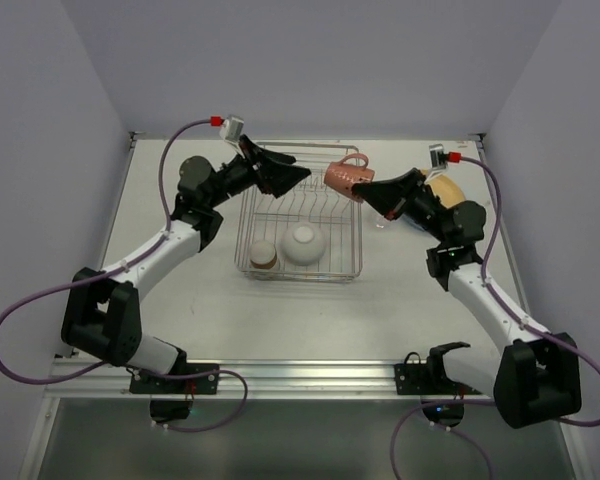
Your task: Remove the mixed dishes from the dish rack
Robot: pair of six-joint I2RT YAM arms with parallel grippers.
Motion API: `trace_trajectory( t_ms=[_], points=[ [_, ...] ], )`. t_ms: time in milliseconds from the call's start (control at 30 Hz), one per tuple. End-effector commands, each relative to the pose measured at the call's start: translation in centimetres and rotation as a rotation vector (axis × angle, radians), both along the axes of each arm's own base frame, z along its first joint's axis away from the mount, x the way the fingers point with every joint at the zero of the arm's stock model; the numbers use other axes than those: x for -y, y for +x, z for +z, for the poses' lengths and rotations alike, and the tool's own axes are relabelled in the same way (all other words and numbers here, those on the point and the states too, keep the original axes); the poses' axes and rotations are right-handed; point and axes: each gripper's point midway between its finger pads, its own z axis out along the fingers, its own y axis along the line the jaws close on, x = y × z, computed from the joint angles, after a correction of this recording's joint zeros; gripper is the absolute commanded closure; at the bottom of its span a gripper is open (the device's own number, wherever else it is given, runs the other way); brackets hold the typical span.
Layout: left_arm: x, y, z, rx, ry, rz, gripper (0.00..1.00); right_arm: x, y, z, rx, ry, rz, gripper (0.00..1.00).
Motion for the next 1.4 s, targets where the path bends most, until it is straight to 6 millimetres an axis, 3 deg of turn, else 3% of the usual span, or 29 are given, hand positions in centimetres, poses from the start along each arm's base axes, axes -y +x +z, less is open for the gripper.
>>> trace_trajectory(
  t_ms=[0,167,367,633,833,900,933,1000,1033,1067,1200,1367],
  points=[
    [-0.4,-1.8,0.5,0.101,0.042,-0.035,0.0,1.1,1.3,1.6,0.003,-0.088,-0.125,1.0],
    [-1.0,-3.0,-1.6,0.072,0.081,-0.051,0.0,3.1,1.5,3.1,0.004,-0.15,-0.284,1.0],
    [-1.7,-3.8,-2.1,0.072,0.111,-0.023,0.0,5.4,1.9,3.5,-0.036,-0.234,-0.431,0.98],
    [-2.8,-2.7,-3.6,0.014,0.186,0.073,0.0,6.3,2.7,2.7,-0.097,-0.32,-0.484,0.93],
    [-4.3,-3.5,-5.5,0.02,0.251,0.137,0.0,7.8,3.5,2.1,-0.164,-0.424,-0.556,0.9],
    [-5.1,-4.3,-6.4,0.017,0.268,0.172,0.0,8.2,3.5,1.0,-0.207,-0.478,-0.566,0.9],
    [-5.7,-4.2,-6.6,0.012,0.272,0.208,0.0,8.4,3.6,1.7,-0.206,-0.487,-0.579,0.93],
    [-6.6,-4.9,-7.5,-0.013,0.29,0.243,0.0,9.2,3.9,-0.2,-0.281,-0.573,-0.598,0.95],
    [-7.3,-4.8,-7.6,-0.031,0.3,0.285,0.0,9.5,4.0,0.6,-0.271,-0.598,-0.609,0.99],
    [-7.9,-5.2,-7.6,-0.047,0.31,0.305,0.0,10.0,4.2,-1.2,-0.342,-0.654,-0.616,1.0],
    [-9.4,-5.6,-7.0,-0.034,0.316,0.387,0.0,11.9,4.7,-2.8,-0.413,-0.742,-0.692,1.0],
    [-10.7,-5.8,-7.4,-0.063,0.305,0.457,0.0,12.3,5.0,-5.0,-0.466,-0.794,-0.694,1.0]
  ],
)
